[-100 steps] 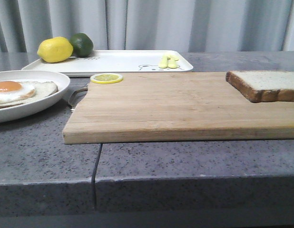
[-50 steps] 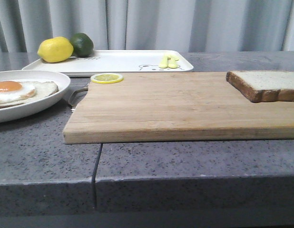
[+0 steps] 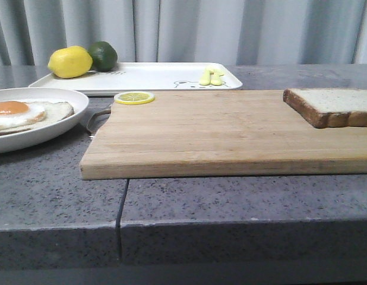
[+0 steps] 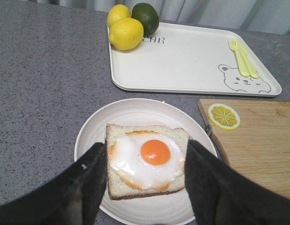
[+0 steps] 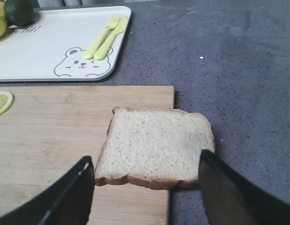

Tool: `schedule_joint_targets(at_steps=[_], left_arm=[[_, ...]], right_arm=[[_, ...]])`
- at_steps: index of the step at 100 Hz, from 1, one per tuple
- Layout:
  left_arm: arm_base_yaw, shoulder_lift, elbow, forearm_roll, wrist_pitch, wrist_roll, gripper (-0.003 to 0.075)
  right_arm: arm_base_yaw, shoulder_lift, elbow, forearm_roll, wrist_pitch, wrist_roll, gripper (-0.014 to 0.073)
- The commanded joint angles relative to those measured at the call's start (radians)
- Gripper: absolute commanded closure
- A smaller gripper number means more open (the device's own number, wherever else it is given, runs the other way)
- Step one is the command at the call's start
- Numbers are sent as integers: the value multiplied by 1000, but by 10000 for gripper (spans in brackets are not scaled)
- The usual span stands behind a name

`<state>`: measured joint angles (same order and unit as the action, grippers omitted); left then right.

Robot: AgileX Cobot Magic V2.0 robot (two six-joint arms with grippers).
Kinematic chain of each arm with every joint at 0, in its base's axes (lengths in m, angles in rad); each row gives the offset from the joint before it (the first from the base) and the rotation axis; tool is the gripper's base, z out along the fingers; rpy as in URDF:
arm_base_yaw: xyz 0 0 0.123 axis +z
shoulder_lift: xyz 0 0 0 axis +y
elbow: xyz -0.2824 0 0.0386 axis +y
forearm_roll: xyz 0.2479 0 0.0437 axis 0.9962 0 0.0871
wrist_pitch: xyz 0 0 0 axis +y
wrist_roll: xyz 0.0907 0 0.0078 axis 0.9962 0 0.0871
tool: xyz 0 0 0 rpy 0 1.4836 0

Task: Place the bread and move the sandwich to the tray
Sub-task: 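Close the right gripper on the edge of the white bread slice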

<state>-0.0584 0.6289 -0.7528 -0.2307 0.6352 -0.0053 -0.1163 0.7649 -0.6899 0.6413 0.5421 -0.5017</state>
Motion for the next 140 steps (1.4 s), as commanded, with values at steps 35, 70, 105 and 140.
schedule_joint_targets(at_steps=[35, 70, 105, 140], left_arm=[[-7, 6, -34, -17, -70, -4, 365], [-7, 6, -34, -17, -70, -4, 365], [-7, 6, -34, -17, -70, -4, 365], [-7, 6, -34, -17, -70, -4, 365]], right_arm=[[-203, 211, -36, 476, -10, -305, 110], [-298, 372, -36, 610, 57, -360, 110], [-298, 534, -36, 690, 81, -418, 110], [-298, 620, -36, 753, 124, -465, 110]])
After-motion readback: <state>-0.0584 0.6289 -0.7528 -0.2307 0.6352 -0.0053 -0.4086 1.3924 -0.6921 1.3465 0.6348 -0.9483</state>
